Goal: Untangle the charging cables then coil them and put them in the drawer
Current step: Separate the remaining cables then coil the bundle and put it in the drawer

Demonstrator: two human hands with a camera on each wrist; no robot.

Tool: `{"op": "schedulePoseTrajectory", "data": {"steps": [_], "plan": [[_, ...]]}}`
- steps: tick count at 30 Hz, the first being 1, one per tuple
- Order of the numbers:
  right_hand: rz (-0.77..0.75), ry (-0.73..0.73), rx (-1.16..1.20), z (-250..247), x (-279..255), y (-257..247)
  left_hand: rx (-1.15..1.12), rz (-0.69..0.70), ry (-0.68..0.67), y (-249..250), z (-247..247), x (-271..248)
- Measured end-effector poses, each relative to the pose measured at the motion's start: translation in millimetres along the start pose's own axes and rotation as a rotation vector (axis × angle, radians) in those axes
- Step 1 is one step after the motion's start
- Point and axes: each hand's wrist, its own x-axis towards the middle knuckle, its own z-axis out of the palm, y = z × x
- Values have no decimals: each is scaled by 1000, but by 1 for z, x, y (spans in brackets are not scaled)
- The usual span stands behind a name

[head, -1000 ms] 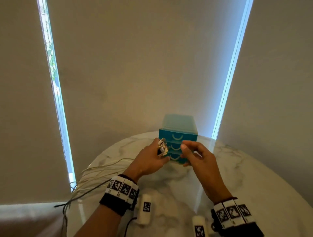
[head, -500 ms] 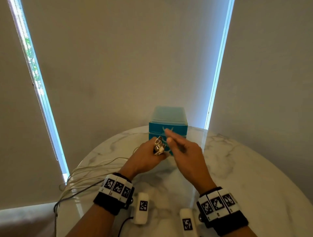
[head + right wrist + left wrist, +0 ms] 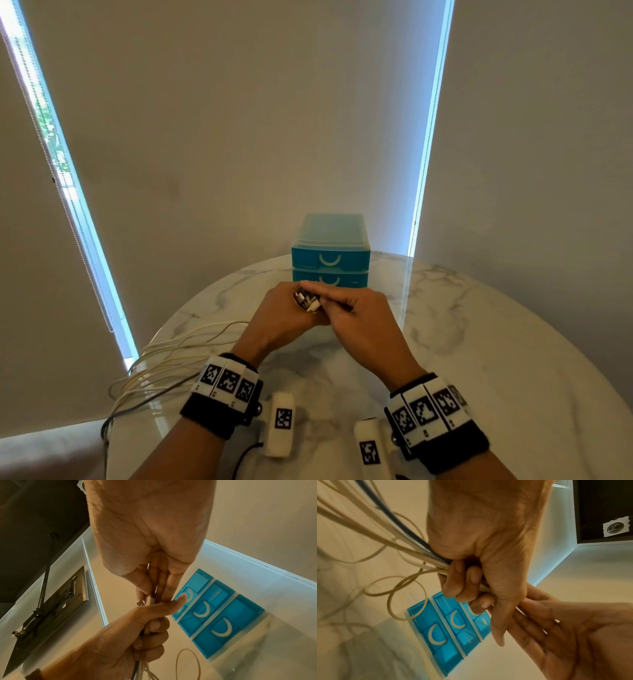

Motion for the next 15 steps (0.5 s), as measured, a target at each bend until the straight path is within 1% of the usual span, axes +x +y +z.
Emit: {"op": "schedulePoseTrajectory", "data": {"steps": [3, 6, 9, 10, 11, 12, 13, 14, 15], "plan": [[0, -4, -29, 1, 1, 1, 31, -16, 0, 2, -2, 1], [1, -23, -88, 0, 2, 3, 86, -33, -43, 4, 1, 0], [15, -66, -66, -4, 2, 6, 61, -41, -71, 7, 3, -2], [16, -78, -22, -5, 2, 7, 41, -32, -62, 6, 5, -2], [20, -67, 74, -5, 3, 8, 15, -28, -19, 7, 5, -1], [40, -13, 215, -5, 5, 11, -52, -28, 30, 7, 4, 0], [85, 85, 367, -5, 7, 14, -158, -41, 75, 9, 1, -1], [152, 188, 510, -5, 10, 19, -284, -69, 99, 11, -1, -1], [237, 249, 644, -3, 12, 25, -436, -109, 104, 13, -6, -2]]}}
